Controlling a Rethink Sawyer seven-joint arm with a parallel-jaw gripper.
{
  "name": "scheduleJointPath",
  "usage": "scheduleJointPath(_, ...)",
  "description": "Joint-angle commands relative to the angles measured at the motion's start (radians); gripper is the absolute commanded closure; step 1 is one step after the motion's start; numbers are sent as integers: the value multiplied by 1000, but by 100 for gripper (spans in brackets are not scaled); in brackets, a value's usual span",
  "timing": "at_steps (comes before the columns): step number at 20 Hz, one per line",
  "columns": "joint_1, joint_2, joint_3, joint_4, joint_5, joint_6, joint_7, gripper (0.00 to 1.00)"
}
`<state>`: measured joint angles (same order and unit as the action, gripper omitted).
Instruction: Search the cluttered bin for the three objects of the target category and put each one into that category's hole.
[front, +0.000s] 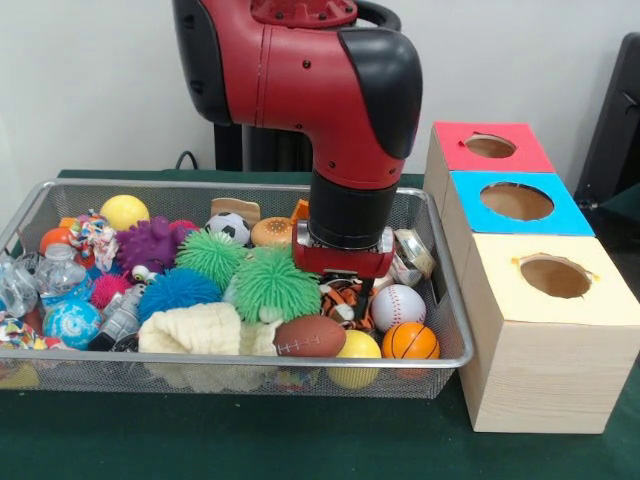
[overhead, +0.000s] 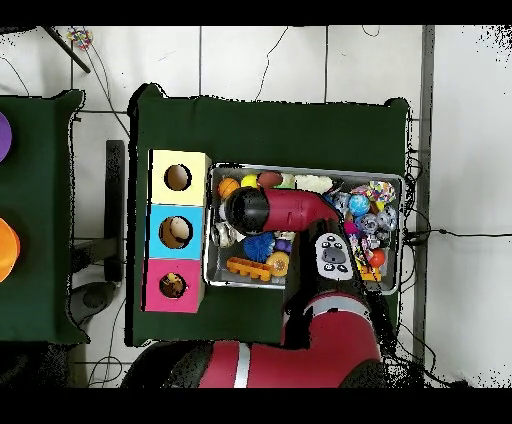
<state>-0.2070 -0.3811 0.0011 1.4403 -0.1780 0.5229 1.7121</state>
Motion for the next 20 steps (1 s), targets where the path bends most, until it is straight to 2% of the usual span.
scheduleJointPath(1,-24,98,48,46,-27,143,4,100)
scheduleJointPath(5,-24,92,41,54,-38,143,-3,100)
scheduleJointPath(9,-15,48,35,61,-31,159,4,100)
scheduleJointPath(11,-23,33,50,62,-30,179,-20,100)
scheduleJointPath(13,-30,16,64,69,-31,157,-30,100)
scheduleJointPath(16,-18,-57,65,106,-20,106,7,100)
scheduleJointPath(19,14,-125,50,153,11,111,72,100)
scheduleJointPath(20,16,-141,54,164,16,128,68,100)
